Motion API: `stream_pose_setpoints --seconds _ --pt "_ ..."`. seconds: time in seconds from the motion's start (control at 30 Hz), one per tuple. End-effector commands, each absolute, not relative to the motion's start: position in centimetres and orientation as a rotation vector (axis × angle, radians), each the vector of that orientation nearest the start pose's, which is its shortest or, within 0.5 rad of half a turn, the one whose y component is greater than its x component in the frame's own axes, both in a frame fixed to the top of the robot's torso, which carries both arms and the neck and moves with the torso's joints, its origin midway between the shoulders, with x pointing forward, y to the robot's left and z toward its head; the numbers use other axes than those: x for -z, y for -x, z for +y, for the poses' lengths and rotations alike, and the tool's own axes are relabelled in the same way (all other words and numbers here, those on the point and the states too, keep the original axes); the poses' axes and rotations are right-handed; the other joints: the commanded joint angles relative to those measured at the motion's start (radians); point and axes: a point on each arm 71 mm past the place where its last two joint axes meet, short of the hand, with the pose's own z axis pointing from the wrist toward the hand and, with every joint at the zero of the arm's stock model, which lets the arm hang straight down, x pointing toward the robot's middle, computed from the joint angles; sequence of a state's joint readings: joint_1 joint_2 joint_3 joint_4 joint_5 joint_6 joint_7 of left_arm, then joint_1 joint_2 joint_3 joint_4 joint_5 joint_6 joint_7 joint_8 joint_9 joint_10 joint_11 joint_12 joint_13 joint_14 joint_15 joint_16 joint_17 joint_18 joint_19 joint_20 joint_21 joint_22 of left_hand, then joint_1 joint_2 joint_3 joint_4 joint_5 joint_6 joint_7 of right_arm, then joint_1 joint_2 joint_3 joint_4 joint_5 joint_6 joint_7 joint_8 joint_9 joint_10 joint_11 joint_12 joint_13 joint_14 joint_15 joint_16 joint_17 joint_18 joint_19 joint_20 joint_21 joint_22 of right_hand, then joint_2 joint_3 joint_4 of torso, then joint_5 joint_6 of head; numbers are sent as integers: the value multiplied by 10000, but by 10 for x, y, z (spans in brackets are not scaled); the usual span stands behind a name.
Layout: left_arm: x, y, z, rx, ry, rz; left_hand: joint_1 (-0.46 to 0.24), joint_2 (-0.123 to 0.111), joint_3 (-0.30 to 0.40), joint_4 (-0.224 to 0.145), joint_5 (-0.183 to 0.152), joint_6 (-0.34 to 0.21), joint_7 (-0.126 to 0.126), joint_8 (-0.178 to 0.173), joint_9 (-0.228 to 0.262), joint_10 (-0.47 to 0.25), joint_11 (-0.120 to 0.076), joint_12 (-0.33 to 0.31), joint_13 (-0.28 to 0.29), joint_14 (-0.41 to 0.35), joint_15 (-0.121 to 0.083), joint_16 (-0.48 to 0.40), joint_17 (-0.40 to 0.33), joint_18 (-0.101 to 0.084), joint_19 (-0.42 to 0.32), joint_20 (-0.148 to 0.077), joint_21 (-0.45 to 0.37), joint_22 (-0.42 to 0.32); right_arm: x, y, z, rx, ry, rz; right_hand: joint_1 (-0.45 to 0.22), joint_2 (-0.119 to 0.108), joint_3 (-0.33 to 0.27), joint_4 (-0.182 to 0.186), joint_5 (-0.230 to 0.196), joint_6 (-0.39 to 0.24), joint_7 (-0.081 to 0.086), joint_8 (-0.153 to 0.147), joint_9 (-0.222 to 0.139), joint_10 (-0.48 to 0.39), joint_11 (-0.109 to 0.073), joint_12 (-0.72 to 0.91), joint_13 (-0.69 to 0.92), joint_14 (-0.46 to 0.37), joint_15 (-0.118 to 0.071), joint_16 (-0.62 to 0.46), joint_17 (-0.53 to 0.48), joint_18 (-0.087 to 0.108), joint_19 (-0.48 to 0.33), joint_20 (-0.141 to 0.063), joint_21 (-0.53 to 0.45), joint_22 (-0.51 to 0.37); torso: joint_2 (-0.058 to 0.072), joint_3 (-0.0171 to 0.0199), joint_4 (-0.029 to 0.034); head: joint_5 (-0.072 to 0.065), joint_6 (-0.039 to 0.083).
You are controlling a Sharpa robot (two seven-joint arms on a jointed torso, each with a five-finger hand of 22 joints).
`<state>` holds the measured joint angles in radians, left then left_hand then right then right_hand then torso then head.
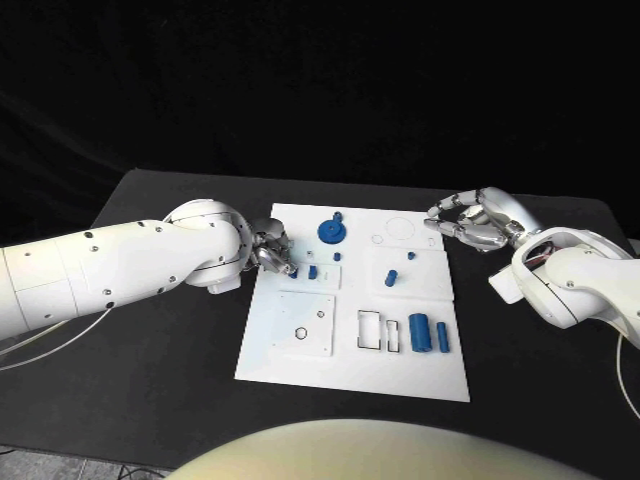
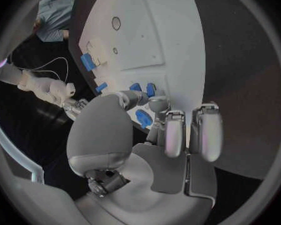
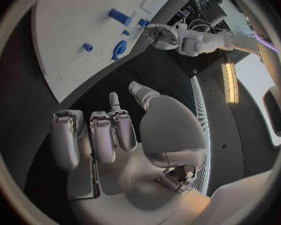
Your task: Assemble the parts on the task board
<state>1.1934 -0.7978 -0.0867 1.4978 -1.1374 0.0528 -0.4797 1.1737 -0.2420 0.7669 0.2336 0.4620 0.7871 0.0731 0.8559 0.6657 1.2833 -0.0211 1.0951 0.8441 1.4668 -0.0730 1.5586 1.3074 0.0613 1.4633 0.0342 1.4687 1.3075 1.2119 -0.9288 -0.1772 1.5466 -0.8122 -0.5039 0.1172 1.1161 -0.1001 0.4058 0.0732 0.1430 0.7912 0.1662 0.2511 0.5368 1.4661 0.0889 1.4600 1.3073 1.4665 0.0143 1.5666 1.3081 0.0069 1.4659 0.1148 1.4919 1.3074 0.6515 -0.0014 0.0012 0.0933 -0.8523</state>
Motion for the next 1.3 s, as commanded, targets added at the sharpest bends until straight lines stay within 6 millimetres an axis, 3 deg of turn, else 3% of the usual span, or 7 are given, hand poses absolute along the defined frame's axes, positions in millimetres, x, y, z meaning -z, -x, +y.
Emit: stream_pose_setpoints --seconds 0.03,0.93,1.3 --pt "247 -470 200 4003 1074 23197 -27 91 1850 -1826 5 142 -137 51 519 76 3 6 -1 1011 -81 60 2540 -155 147 -50 30 463 217 -465 -244 -9245 -4258 16690 44 41 -3 47 62 -65 -5 37 15 320 -101 9 1681 1043 -100 42 2627 157 639 -84 -53 2061 2 -3 2 11 -9" --pt "238 -473 202 4728 2064 21757 -115 80 1888 -1813 -3 201 -173 81 541 181 -27 68 95 1028 -97 96 2595 -161 160 -63 45 497 217 -466 -245 -9236 -4252 16624 44 41 -3 47 62 -65 -5 37 15 320 -101 9 1681 1043 -100 42 2627 157 639 -84 -53 2061 0 -3 2 23 -15" --pt "238 -470 202 4700 1780 21950 -111 72 1902 -1826 -1 206 -178 86 547 187 -32 65 91 1032 -102 105 2608 -165 169 -67 54 517 217 -466 -245 -9223 -4257 16634 44 41 -3 47 62 -65 -5 37 15 320 -101 9 1681 1043 -100 42 2627 157 639 -84 -53 2061 0 -5 5 34 -44"
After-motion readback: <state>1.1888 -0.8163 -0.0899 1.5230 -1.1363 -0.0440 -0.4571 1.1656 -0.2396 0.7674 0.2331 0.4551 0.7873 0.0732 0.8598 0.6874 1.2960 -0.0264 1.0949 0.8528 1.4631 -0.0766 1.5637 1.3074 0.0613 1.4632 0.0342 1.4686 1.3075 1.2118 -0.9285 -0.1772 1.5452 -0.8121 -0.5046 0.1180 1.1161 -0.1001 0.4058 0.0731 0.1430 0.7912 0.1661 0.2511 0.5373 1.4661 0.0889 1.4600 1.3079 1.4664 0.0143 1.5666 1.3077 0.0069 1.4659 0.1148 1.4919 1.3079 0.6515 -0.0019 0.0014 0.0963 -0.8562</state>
